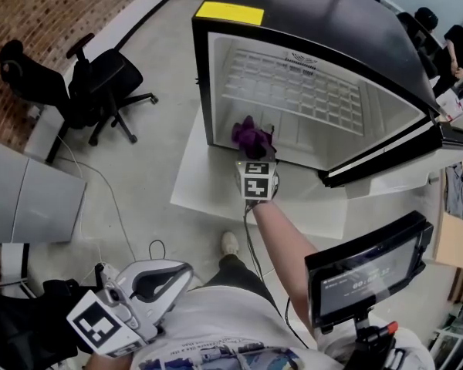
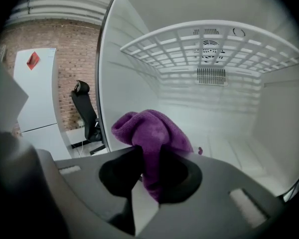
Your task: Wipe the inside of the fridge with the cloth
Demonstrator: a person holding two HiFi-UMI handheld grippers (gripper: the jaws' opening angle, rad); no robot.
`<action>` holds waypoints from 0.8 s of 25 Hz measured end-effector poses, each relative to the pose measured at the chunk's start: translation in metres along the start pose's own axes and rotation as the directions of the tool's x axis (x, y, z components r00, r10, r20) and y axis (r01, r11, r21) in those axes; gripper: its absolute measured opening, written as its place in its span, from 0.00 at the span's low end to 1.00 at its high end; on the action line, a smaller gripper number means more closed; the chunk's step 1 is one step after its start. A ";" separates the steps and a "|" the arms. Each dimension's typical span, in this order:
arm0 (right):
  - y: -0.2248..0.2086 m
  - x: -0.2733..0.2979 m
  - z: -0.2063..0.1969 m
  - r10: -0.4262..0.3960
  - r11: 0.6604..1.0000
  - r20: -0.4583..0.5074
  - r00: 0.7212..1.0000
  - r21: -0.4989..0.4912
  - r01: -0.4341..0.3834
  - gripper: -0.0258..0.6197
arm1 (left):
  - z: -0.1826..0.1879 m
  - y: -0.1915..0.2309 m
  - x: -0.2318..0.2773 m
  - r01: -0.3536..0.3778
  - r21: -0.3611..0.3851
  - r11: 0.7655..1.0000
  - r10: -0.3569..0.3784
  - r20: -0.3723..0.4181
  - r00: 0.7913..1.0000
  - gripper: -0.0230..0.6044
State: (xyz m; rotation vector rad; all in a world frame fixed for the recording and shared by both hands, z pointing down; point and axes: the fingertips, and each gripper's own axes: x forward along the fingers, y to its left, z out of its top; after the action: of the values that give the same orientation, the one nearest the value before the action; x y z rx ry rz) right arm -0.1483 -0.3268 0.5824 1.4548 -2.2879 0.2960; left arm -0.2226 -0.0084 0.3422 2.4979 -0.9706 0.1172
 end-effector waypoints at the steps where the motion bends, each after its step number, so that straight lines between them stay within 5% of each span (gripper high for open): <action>1: 0.007 0.002 0.002 0.016 1.000 0.002 1.000 -0.001 -0.016 0.16 | -0.001 0.001 -0.002 -0.007 -0.004 1.000 0.007 -0.002 1.000 0.05; 10: 0.051 0.012 0.010 0.134 0.991 0.004 0.991 0.026 -0.134 0.16 | -0.006 0.008 -0.013 -0.044 0.026 0.999 0.044 -0.009 0.999 0.05; 20: 0.051 -0.020 0.026 0.173 0.984 0.058 0.983 0.026 -0.174 0.16 | -0.004 -0.004 -0.003 0.023 0.007 1.000 -0.023 -0.018 1.000 0.05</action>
State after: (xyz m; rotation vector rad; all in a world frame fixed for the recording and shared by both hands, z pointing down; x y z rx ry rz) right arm -0.1929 -0.2987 0.5518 1.2952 -2.4705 0.3477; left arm -0.2219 -0.0023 0.3439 2.5093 -0.9353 0.1353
